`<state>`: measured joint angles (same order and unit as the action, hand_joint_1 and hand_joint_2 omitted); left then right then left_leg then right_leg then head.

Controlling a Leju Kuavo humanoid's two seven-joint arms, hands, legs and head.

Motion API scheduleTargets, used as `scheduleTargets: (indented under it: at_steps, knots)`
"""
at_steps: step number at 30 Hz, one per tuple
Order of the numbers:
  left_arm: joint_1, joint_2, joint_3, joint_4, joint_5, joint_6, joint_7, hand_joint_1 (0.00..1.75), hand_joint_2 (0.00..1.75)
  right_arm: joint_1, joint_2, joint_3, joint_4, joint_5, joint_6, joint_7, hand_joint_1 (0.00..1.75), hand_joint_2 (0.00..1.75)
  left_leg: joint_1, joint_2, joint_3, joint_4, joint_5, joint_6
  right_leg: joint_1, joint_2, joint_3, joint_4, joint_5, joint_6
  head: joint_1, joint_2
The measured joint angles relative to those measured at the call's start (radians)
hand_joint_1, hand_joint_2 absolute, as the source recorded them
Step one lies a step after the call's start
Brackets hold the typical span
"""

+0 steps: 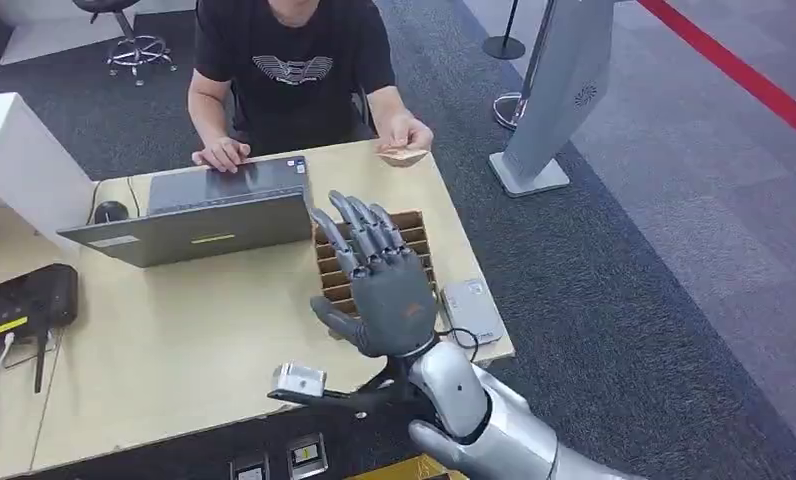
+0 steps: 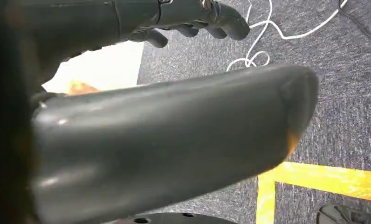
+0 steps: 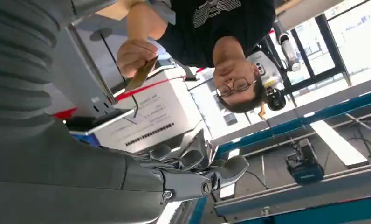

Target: Pass the card to the sensor for recognition and then transmit it.

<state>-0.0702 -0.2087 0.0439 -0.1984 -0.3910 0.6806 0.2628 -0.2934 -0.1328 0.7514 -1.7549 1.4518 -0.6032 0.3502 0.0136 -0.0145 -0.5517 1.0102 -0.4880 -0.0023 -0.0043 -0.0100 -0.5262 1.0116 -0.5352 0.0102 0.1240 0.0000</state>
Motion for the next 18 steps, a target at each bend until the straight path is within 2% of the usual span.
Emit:
scheduleTargets:
  at_steps: [8, 18]
  knots:
    - [0.0, 0.0, 0.0, 0.0, -0.008, 0.001, -0.008, 0.0, 0.0, -0.098, -0.001, 0.07, 0.054, 0.09, 0.101, 0.057, 0.0, 1.75, 0.0, 0.0, 0.0, 0.0, 0.0, 0.0, 0.0, 0.0, 0.0, 0.0, 0.0, 0.0, 0.0, 0.0]
    - [0.0, 0.0, 0.0, 0.0, -0.021, 0.001, -0.019, 0.0, 0.0, -0.164, -0.002, 0.126, 0.129, 0.084, 0.155, 0.085, 0.0, 1.75, 0.0, 0.0, 0.0, 0.0, 0.0, 0.0, 0.0, 0.0, 0.0, 0.0, 0.0, 0.0, 0.0, 0.0]
